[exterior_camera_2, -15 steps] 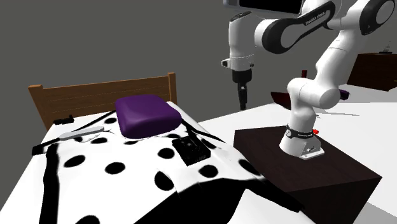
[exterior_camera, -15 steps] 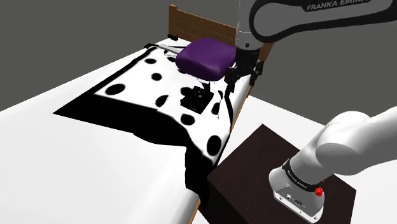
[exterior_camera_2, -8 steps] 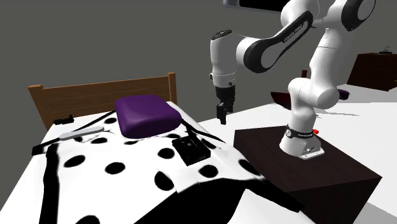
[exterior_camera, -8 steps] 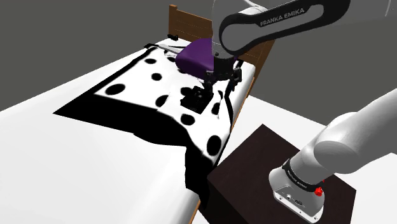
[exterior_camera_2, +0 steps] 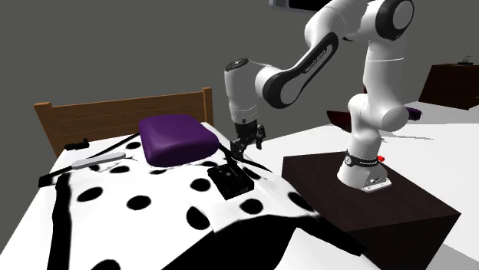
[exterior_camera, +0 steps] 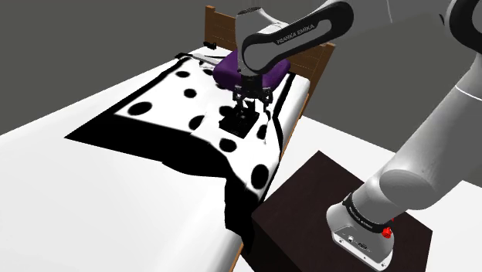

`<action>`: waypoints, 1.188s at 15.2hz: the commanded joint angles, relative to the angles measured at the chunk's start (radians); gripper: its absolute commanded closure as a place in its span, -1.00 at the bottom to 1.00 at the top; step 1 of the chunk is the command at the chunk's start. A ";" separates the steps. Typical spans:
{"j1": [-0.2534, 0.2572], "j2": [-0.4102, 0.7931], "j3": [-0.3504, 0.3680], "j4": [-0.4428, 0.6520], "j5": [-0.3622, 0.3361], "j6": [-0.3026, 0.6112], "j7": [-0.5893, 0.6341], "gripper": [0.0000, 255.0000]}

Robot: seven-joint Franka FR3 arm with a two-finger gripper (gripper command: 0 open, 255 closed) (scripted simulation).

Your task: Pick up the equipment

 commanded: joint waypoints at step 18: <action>0.012 0.234 -0.048 0.121 -0.084 0.099 0.219 1.00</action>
